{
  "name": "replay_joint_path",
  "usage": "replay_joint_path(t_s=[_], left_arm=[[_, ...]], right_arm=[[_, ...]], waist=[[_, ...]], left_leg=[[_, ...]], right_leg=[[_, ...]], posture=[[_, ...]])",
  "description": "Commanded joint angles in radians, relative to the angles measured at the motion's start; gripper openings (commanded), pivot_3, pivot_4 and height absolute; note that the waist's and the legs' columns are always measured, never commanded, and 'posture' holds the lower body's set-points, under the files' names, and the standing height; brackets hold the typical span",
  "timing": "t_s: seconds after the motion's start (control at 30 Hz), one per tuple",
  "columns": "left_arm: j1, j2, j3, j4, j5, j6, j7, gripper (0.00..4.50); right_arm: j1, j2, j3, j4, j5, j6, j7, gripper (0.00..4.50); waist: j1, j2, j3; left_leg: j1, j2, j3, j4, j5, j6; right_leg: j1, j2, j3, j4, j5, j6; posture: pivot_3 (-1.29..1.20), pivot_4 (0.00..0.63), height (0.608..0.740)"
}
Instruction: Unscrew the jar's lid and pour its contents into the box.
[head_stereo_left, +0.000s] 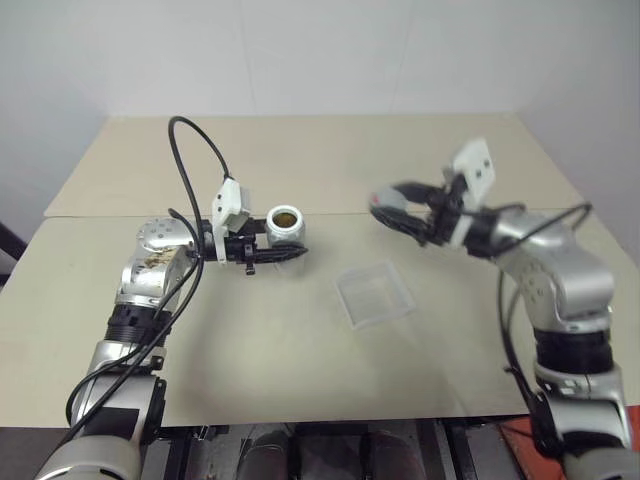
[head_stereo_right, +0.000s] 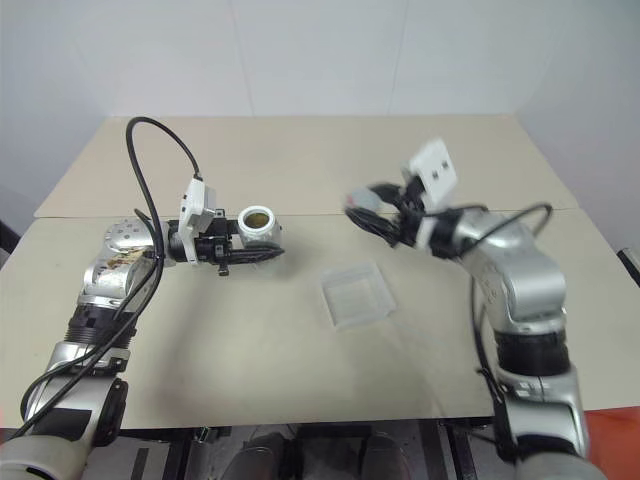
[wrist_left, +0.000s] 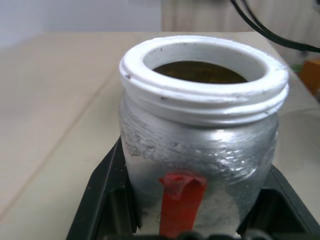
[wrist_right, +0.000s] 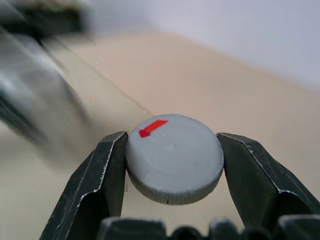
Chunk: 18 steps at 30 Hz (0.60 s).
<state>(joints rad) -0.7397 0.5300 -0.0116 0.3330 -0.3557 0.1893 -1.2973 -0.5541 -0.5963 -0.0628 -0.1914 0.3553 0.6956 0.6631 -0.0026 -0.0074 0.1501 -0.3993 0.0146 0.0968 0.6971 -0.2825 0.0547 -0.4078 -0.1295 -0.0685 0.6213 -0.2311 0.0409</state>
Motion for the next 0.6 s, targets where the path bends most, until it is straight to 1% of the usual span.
replay_joint_path(t_s=[0.03, 0.1, 0.23, 0.3, 0.33, 0.4, 0.43, 0.5, 0.6], left_arm=[[-0.022, -0.006, 0.026, -0.022, -0.017, -0.019, 0.025, 1.93], [-0.021, -0.009, 0.027, -0.027, -0.02, -0.017, 0.029, 1.93], [-0.018, -0.016, 0.023, -0.03, -0.015, -0.023, 0.037, 1.93], [-0.015, -0.02, 0.022, -0.036, -0.012, -0.024, 0.047, 1.93], [-0.014, -0.021, 0.022, -0.04, -0.009, -0.027, 0.052, 1.93], [-0.012, -0.021, 0.019, -0.047, -0.001, -0.035, 0.064, 1.93], [-0.013, -0.021, 0.017, -0.047, 0.008, -0.044, 0.074, 1.93], [-0.019, -0.027, 0.009, -0.039, 0.036, -0.077, 0.107, 1.93], [-0.043, -0.046, -0.024, -0.011, 0.13, -0.172, 0.195, 1.93]], right_arm=[[0.08, -0.031, -0.024, 0.043, -0.139, -0.066, -0.139, 2.76], [0.102, -0.012, -0.028, 0.103, -0.184, -0.069, -0.21, 2.76], [0.086, 0.038, -0.035, 0.197, -0.205, -0.078, -0.275, 2.76], [0.075, 0.047, -0.034, 0.235, -0.193, -0.048, -0.266, 3.48], [0.086, 0.035, -0.021, 0.225, -0.184, -0.047, -0.231, 3.7], [0.096, 0.026, -0.017, 0.197, -0.167, -0.03, -0.196, 4.35], [0.098, 0.019, -0.022, 0.184, -0.159, -0.023, -0.181, 4.47], [0.107, -0.018, -0.022, 0.148, -0.155, -0.015, -0.144, 4.47], [0.126, -0.095, -0.076, 0.041, -0.057, 0.027, -0.018, 4.47]], waist=[[-0.001, 0.0, 0.0], [-0.009, 0.0, 0.0], [-0.02, 0.0, 0.0], [-0.018, 0.0, 0.0], [-0.016, 0.0, 0.0], [-0.012, 0.0, 0.0], [-0.01, 0.0, 0.0], [-0.006, 0.0, 0.0], [0.004, 0.0, 0.0]], left_leg=[[0.0, 0.0, 0.0, 0.0, 0.0, 0.0], [0.0, 0.0, 0.001, 0.0, 0.0, 0.0], [0.002, 0.001, 0.002, 0.0, 0.0, 0.0], [0.002, 0.001, 0.002, 0.0, 0.0, -0.001], [0.002, 0.0, 0.002, 0.0, 0.0, -0.001], [0.002, 0.0, 0.002, -0.001, 0.0, -0.001], [0.002, 0.0, 0.002, -0.001, 0.0, -0.001], [0.001, 0.0, 0.001, -0.001, 0.0, -0.001], [0.0, 0.0, 0.001, 0.0, 0.0, 0.0]], right_leg=[[0.0, 0.0, 0.0, 0.0, 0.0, 0.0], [0.0, 0.0, 0.001, 0.0, 0.0, 0.0], [0.0, 0.0, 0.002, 0.001, 0.0, 0.0], [0.0, 0.0, 0.002, 0.001, 0.0, 0.0], [0.0, 0.0, 0.002, 0.001, 0.0, 0.0], [0.0, 0.0, 0.002, 0.0, 0.0, 0.0], [0.0, 0.0, 0.002, 0.0, 0.0, 0.0], [0.0, 0.0, 0.002, -0.001, 0.0, 0.0], [0.001, 0.0, 0.001, -0.003, 0.0, 0.0]], posture=[[0.0, 0.15, 0.74], [0.0, 0.15, 0.74], [0.0, 0.15, 0.74], [0.0, 0.15, 0.74], [0.0, 0.15, 0.74], [0.0, 0.15, 0.74], [0.0, 0.15, 0.74], [0.0, 0.15, 0.74], [0.0, 0.15, 0.74]])
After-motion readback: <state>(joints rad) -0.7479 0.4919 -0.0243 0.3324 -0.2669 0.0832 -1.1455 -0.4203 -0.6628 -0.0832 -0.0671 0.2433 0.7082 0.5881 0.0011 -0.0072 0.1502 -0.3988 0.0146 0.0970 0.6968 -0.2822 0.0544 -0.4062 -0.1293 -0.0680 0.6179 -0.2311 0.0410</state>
